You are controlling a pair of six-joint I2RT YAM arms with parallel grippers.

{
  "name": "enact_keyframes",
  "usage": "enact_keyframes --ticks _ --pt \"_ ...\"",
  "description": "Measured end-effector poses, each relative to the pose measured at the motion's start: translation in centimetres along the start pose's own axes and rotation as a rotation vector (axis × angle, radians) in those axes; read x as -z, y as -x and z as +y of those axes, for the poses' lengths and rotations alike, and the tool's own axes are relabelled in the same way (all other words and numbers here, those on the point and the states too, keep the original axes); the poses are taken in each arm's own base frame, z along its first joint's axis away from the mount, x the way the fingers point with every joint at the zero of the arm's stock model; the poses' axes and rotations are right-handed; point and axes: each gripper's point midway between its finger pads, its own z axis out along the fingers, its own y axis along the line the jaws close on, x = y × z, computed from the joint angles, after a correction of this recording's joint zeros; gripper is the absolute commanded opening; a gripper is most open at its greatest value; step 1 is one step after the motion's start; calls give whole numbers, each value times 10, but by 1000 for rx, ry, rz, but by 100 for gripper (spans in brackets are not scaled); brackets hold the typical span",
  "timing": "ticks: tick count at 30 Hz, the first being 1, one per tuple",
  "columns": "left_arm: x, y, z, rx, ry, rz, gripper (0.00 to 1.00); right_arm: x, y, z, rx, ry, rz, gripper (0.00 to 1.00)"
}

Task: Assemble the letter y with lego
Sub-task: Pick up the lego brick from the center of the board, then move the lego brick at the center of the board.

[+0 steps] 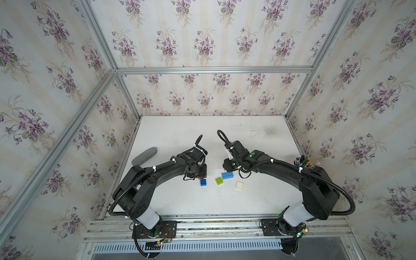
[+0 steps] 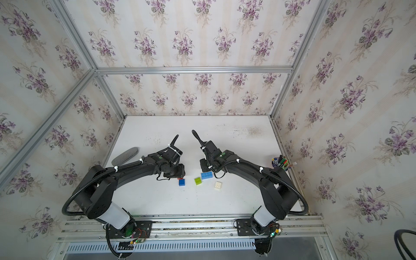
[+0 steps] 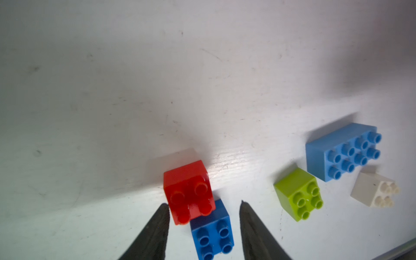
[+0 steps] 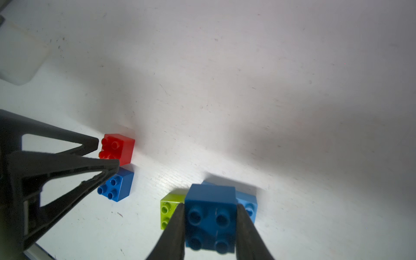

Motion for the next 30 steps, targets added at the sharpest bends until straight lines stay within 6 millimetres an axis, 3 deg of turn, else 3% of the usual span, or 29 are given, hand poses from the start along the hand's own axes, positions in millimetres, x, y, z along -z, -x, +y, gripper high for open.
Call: enact_keyframes --ticks 7,15,24,27,30 --pt "-10 -3 7 7 86 34 41 9 -4 -7 -29 -1 -17 28" --pt "-17 5 -2 1 109 43 33 14 -5 -14 -42 -7 -33 28" --pt "-31 41 -28 21 91 16 29 20 -3 -21 -64 -3 -63 28" --pt "-37 56 -38 33 82 0 30 20 -3 -22 -69 -3 -65 28" --pt "-41 68 -45 48 74 -14 43 19 -4 -22 -75 2 -63 28"
